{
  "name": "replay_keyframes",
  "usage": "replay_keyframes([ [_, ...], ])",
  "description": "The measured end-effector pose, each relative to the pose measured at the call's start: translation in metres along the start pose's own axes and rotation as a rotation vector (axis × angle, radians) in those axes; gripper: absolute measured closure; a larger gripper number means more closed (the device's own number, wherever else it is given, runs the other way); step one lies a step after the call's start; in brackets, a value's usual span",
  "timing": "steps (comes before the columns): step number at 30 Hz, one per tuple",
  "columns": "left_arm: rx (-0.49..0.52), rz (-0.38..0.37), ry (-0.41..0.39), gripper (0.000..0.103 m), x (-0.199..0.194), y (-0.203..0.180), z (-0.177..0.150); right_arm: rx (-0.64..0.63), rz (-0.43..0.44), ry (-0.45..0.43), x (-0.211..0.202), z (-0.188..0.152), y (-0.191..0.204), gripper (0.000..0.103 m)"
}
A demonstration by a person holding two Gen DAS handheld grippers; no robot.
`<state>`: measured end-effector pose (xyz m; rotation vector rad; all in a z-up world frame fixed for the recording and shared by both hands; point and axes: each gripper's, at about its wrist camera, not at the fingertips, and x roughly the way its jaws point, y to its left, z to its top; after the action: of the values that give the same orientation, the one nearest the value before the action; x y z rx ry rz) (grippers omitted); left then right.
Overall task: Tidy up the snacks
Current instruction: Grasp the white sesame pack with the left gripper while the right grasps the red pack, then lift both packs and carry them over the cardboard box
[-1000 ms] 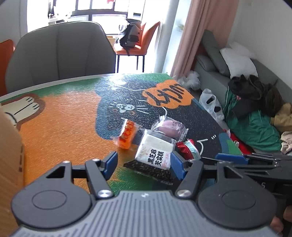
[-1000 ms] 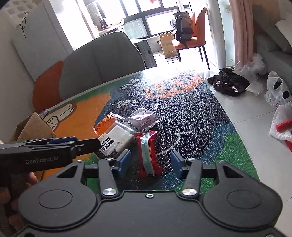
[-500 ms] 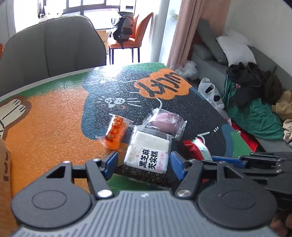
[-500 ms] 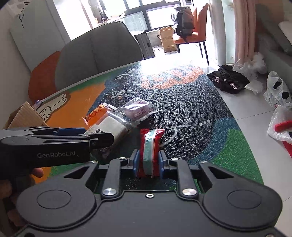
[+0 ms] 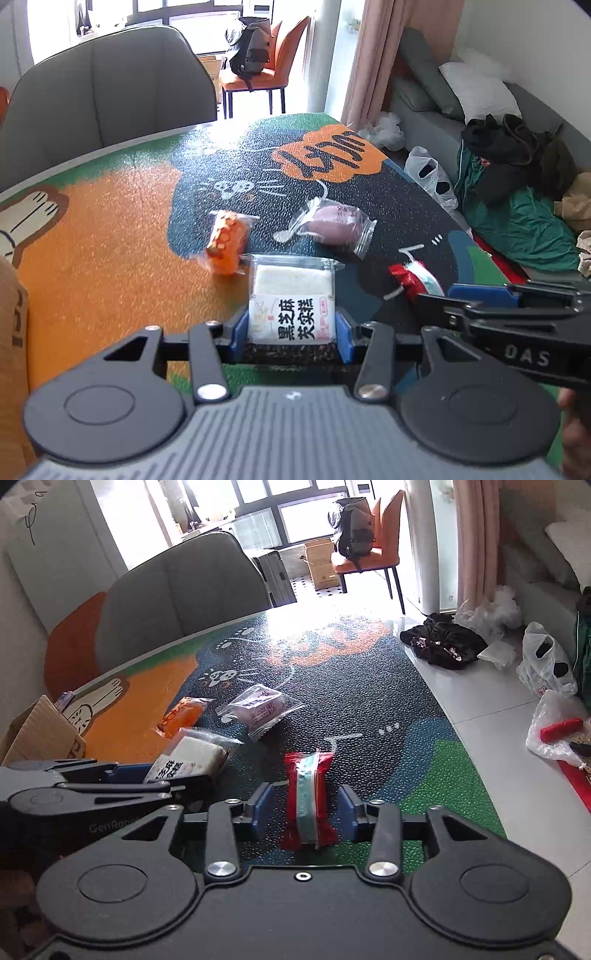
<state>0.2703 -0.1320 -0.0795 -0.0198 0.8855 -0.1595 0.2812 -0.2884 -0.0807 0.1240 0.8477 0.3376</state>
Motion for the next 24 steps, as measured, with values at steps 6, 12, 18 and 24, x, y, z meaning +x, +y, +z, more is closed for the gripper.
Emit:
replay_keyframes([
  [6,-0.042,0.012,-0.004,0.057,-0.012,0.011,-0.010,-0.010,-0.008,0.005,0.006,-0.002,0.007,0.055],
  [12,-0.075,0.026,-0.020,0.058,-0.029,0.021,-0.021,-0.053,-0.050,-0.017,0.009,-0.005,0.015,0.062],
  [18,-0.094,0.032,-0.042,0.059,-0.049,0.028,-0.027,-0.059,-0.001,-0.016,0.000,-0.009,0.023,0.085],
  [24,-0.107,0.037,-0.068,0.069,-0.068,0.036,-0.033,-0.066,0.050,-0.036,-0.017,-0.011,0.040,0.085],
])
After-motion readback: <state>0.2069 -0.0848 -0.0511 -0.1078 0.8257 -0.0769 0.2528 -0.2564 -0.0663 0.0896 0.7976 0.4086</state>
